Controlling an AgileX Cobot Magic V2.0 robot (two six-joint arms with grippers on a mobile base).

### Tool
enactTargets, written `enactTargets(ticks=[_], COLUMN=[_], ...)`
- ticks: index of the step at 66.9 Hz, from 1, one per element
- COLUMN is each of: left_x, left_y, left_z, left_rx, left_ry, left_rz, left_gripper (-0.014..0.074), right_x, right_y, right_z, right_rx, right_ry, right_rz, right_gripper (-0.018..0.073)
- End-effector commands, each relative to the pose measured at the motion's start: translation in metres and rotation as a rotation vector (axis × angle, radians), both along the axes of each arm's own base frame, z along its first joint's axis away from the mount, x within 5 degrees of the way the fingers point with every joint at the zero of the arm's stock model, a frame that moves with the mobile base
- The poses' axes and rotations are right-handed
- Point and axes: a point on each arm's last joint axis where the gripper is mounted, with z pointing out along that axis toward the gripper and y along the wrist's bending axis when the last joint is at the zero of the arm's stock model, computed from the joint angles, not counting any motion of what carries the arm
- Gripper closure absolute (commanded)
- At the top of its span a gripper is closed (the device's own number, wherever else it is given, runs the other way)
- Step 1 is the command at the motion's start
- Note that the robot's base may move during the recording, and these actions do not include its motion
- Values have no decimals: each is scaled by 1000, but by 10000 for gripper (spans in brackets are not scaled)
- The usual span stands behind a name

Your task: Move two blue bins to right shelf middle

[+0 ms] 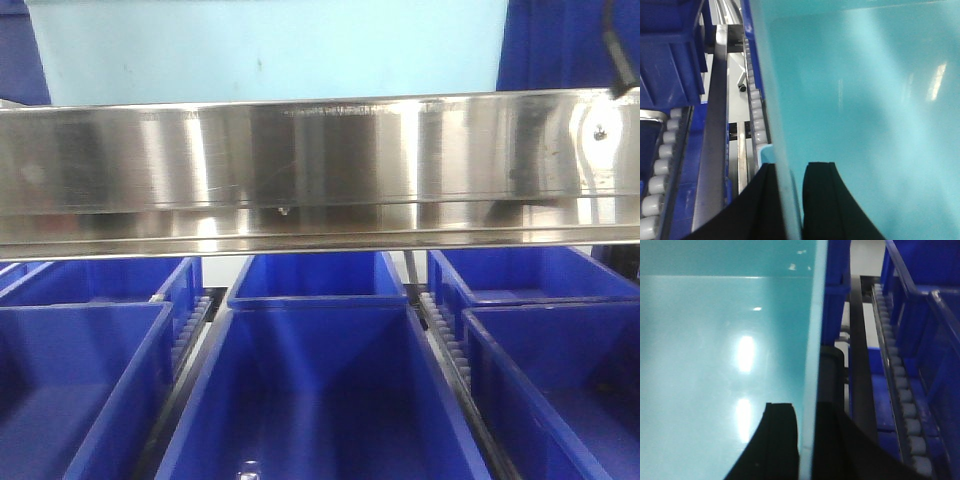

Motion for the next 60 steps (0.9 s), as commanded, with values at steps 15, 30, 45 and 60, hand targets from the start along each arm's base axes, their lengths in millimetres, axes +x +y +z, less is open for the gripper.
enactTargets(ticks=[15, 30, 45, 60], left_x=[-3, -1, 5, 7], left_y=[-6, -2, 1, 0], left_z=[-10, -16, -49, -73], left_rx=[-35, -16, -22, -25], left_ry=[-46, -46, -21, -28], left_rz=[-35, -23, -19, -31], left_gripper=[707, 707, 707, 707], right_x=[5, 6, 10, 13], right_y=[13, 14, 16, 19], right_z=[-26, -51, -67, -94], right_rx=[108, 102, 89, 74], right_ry=[-35, 3, 1, -6], right_rz=[20, 26, 35, 63], right_gripper=[726, 726, 726, 726])
